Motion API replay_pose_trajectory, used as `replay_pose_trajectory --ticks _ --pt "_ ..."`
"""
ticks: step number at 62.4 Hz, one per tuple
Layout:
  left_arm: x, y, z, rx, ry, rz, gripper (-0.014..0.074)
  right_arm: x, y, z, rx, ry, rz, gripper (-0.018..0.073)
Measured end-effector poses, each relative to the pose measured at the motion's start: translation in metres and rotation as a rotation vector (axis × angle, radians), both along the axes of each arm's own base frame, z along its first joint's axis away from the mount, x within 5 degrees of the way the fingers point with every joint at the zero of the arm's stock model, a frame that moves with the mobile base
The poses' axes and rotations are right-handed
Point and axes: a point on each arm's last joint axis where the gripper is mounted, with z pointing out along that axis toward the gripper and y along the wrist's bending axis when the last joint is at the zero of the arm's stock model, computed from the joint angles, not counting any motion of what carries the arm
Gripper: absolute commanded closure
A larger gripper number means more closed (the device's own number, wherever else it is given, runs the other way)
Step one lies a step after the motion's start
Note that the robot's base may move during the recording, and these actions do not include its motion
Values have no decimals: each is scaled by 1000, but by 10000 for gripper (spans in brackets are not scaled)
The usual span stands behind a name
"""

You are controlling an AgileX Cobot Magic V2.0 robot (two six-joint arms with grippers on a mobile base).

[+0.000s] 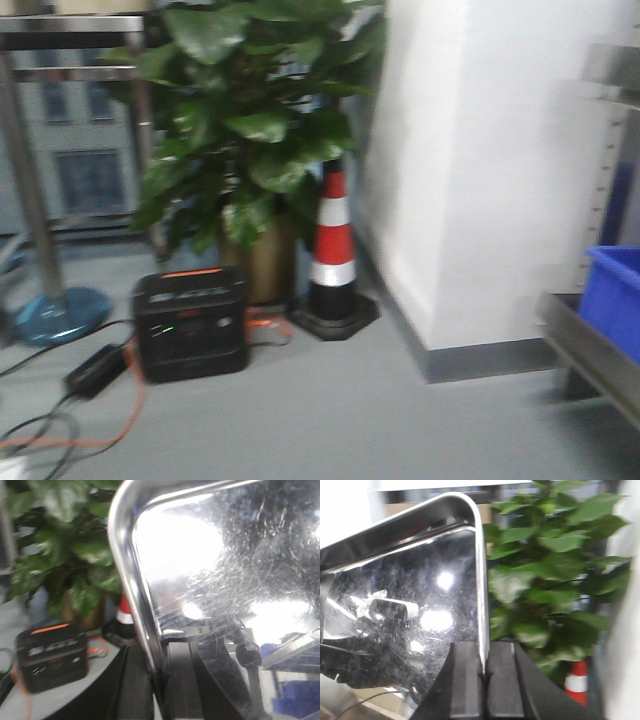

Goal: Stack silver trays without gaps
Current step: 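Drive the base around while holding the tray in both grippers, then drive up to the shelf holding the tray in both grippers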

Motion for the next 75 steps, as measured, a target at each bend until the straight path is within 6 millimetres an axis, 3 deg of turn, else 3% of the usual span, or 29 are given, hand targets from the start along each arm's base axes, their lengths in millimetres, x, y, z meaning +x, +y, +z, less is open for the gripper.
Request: replay_pose_trajectory --ticks 75 --pt "0 1 -1 -2 10 2 605 1 -2 -2 -5 24 -24 639"
